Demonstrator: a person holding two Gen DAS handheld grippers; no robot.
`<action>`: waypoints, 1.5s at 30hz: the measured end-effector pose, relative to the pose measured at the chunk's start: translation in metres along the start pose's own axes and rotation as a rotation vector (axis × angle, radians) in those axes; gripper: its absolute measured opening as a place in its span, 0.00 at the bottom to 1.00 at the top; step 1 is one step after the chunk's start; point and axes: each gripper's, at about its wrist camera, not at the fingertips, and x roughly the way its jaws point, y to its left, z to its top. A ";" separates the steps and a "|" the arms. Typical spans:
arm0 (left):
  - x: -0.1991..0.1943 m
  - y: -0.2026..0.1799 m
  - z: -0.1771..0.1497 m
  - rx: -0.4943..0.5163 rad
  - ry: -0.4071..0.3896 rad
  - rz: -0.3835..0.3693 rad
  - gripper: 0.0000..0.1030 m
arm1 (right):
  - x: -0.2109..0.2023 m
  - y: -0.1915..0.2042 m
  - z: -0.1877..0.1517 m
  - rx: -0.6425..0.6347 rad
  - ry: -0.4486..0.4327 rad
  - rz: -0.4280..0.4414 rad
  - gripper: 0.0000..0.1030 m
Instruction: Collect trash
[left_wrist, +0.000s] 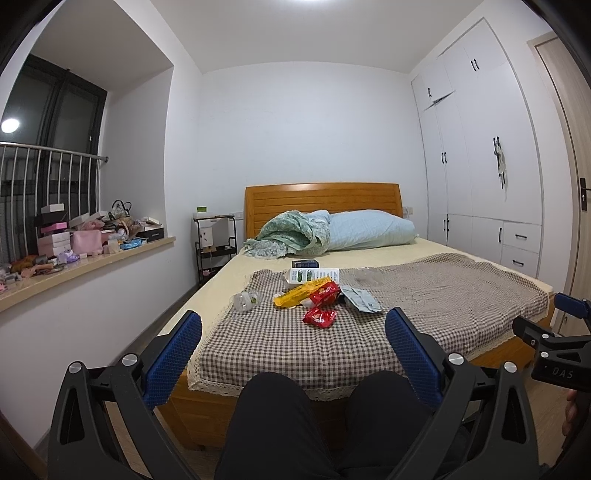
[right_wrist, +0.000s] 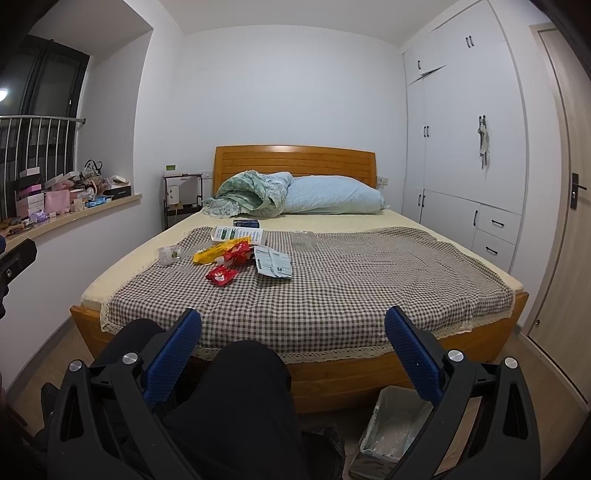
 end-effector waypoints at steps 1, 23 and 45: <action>0.003 0.001 0.000 0.004 0.000 0.009 0.93 | 0.002 0.000 0.000 -0.003 0.002 0.001 0.92; 0.130 0.036 -0.001 -0.032 0.109 0.028 0.93 | 0.121 0.020 0.024 -0.040 0.073 0.012 0.92; 0.337 0.098 -0.053 -0.152 0.341 0.105 0.93 | 0.416 0.140 0.022 -0.334 0.447 0.381 0.92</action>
